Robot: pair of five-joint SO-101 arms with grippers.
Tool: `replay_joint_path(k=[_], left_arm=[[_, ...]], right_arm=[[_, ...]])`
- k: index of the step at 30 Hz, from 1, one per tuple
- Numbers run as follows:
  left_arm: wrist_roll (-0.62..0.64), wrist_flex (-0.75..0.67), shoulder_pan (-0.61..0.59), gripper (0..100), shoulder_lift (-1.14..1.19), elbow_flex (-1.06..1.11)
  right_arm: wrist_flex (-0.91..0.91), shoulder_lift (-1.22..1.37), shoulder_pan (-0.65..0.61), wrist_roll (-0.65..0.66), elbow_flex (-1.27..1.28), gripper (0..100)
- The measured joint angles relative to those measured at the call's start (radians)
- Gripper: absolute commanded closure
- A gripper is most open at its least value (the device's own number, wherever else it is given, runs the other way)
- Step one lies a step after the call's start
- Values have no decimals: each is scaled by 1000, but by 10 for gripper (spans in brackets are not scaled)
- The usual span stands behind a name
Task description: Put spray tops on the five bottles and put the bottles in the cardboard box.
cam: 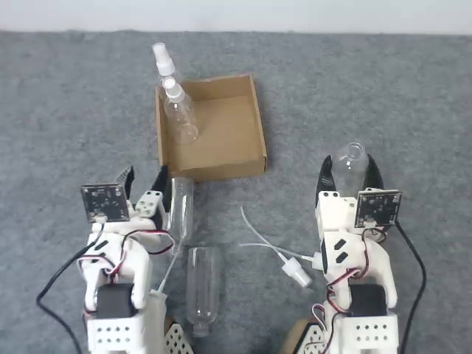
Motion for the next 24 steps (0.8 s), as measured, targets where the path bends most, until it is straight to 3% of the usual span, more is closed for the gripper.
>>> replay_joint_path(k=[8, 15, 24], left_arm=[[-75, 21, 141, 790, 0, -48], [-92, 38, 196, 789, 0, -115], [-129, 129, 393, 790, 0, -161]], right_arm=[[0, 0, 0, 0, 0, 818], [0, 0, 0, 0, 0, 818], [0, 0, 0, 0, 0, 818]])
